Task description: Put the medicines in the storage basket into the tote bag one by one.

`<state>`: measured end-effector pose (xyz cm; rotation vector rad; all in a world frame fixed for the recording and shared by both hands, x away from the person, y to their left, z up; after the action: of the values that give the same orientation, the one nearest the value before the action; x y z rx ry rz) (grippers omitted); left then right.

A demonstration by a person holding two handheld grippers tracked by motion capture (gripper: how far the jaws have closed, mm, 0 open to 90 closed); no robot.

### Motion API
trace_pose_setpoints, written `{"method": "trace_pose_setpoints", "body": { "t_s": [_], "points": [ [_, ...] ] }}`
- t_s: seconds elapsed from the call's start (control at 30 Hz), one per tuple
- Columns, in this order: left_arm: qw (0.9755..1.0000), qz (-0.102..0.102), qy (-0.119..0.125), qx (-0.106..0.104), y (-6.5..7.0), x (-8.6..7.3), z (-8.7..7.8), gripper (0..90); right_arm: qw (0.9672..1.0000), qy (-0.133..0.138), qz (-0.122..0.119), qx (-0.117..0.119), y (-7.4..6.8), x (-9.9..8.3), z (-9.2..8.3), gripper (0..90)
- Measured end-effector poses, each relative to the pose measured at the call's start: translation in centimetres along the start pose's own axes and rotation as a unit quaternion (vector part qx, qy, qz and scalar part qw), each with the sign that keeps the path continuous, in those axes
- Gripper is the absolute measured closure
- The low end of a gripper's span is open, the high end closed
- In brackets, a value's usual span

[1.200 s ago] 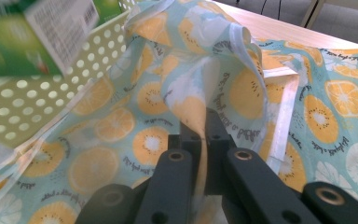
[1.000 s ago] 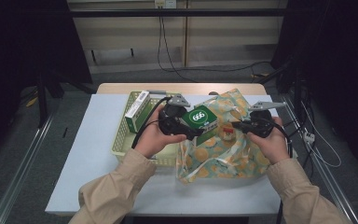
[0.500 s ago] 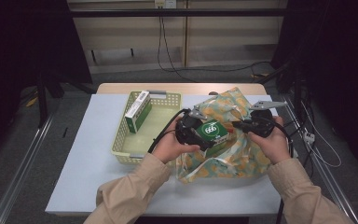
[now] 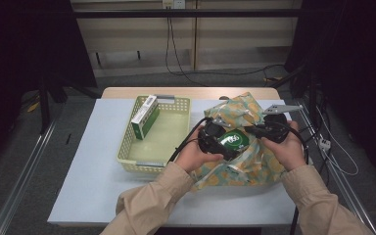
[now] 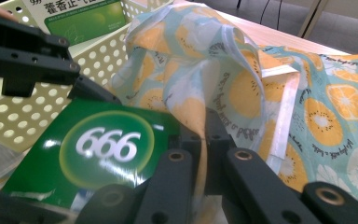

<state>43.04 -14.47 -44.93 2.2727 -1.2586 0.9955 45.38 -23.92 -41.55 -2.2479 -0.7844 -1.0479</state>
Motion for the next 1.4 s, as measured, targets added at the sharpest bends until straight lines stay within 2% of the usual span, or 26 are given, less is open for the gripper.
{"method": "trace_pose_setpoints", "body": {
  "t_s": [0.13, 0.2, 0.27, 0.37, 0.5, 0.57, 0.6, 0.63, 0.67, 0.77, 0.87, 0.93, 1.03, 1.2, 1.23, 1.33, 1.4],
  "points": [
    [0.9998, -0.02, 0.008, 0.001, 0.7, 0.5, 0.8, 16.0, 1.0, 0.002, 0.0, 0.0, -0.1, 0.1, -0.2, 90.0],
    [0.9994, -0.033, 0.003, 0.002, 1.0, 0.5, 1.5, 16.0, 1.0, 0.002, -0.001, -0.001, -0.1, 0.1, -0.3, 90.0],
    [0.9996, -0.026, -0.006, 0.013, 0.9, 0.2, 2.3, 16.0, 1.0, 0.005, -0.001, -0.001, -0.2, 0.2, -0.5, 90.0],
    [0.9993, -0.033, -0.007, 0.014, 1.0, 0.1, 3.5, 15.9, 1.0, 0.006, -0.001, 0.0, -0.3, 0.3, -0.7, 90.0],
    [0.9988, -0.037, -0.002, 0.031, 0.3, 0.5, 4.3, 15.8, 1.0, 0.007, -0.004, 0.001, -0.3, 0.5, -0.9, 90.0],
    [0.9981, -0.041, 0.001, 0.046, -0.2, 0.8, 4.8, 15.9, 1.0, 0.008, -0.003, 0.002, -0.3, 0.5, -1.0, 90.0],
    [0.9969, -0.043, -0.001, 0.066, -0.7, 0.9, 5.1, 15.9, 1.0, 0.009, -0.003, 0.002, -0.3, 0.5, -1.0, 90.0],
    [0.997, -0.048, 0.001, 0.061, -0.9, 1.1, 5.3, 15.8, 1.0, 0.009, -0.003, 0.001, -0.2, 0.5, -1.0, 90.0],
    [0.9964, -0.042, 0.001, 0.074, -1.3, 1.3, 5.5, 15.8, 1.0, 0.009, -0.002, 0.001, -0.2, 0.5, -1.0, 90.0],
    [0.9952, -0.04, 0.001, 0.089, -2.0, 1.7, 6.2, 15.7, 1.0, 0.009, -0.001, 0.002, -0.2, 0.5, -0.9, 90.0],
    [0.9931, -0.059, 0.007, 0.101, -2.8, 2.2, 6.7, 14.9, 1.0, 0.007, -0.002, 0.001, -0.1, 0.4, -0.8, 90.0],
    [0.9929, -0.065, 0.011, 0.099, -2.8, 2.3, 6.7, 13.9, 1.0, 0.005, -0.001, 0.001, -0.1, 0.4, -0.7, 90.0],
    [0.9937, -0.056, 0.007, 0.097, -2.5, 2.2, 6.4, 12.2, 1.0, 0.006, 0.0, 0.002, -0.1, 0.3, -0.7, 90.0],
    [0.9951, -0.05, 0.011, 0.085, -2.1, 2.5, 5.0, 8.6, 1.0, 0.005, 0.002, 0.003, -0.1, 0.0, -0.6, 90.0],
    [0.9953, -0.043, 0.003, 0.086, -2.2, 2.4, 4.6, 8.9, 1.0, 0.004, 0.002, 0.002, 0.0, -0.1, -0.6, 90.0],
    [0.9957, -0.044, 0.006, 0.081, -2.1, 2.3, 3.8, 9.7, 1.0, 0.003, 0.003, 0.001, 0.0, -0.3, -0.5, 90.0],
    [0.9959, -0.037, 0.008, 0.081, -2.3, 2.3, 2.9, 10.0, 1.0, 0.004, 0.004, 0.002, 0.1, -0.5, -0.5, 90.0]
  ]
}}
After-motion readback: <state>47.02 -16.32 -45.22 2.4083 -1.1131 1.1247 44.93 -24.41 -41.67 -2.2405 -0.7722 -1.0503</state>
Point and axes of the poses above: each handheld gripper's, and its own axes: z roughly forward along the jaws, x roughly out of its top, y roughly to its right, the point moved 10 cm from there along z, roughly forward along the jaws, and after that the axes turned 15 degrees about x, right-handed, at the moved point
